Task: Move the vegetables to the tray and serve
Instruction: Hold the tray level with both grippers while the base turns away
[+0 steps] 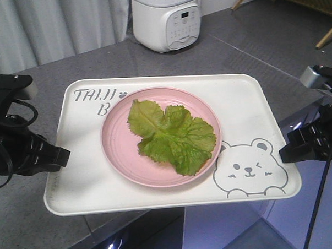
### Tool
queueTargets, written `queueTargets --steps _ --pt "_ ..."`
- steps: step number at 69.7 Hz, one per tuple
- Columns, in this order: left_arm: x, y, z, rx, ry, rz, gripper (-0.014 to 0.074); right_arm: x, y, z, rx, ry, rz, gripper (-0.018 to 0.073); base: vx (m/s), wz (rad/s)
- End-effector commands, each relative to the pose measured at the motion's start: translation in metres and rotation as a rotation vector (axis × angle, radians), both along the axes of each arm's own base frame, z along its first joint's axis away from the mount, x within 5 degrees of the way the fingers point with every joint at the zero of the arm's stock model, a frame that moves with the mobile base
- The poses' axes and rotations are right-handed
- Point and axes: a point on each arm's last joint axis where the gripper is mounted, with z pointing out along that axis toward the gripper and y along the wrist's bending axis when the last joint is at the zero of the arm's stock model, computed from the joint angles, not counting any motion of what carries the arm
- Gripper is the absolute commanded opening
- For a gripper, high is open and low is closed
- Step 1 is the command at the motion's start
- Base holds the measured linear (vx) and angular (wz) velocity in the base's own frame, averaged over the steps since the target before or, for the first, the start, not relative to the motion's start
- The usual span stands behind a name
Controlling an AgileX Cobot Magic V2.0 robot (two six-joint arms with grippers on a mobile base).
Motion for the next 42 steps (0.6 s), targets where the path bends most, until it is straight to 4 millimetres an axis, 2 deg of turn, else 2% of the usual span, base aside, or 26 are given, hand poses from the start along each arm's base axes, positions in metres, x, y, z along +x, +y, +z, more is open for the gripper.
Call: queueTargets --steps 1,42 --pt "-0.0023 -0.0077 0.0193 -0.084 -0.097 -0.031 -0.0006 -0.0062 0.0129 0.0201 0.097 -0.062 0.062 -0.0003 -0.01 -0.42" --pt "-0.0023 -0.0077 0.0193 -0.084 -0.097 -0.031 -0.0006 -0.0062 0.0129 0.0201 0.097 -0.062 0.062 -0.0003 -0.01 -0.4"
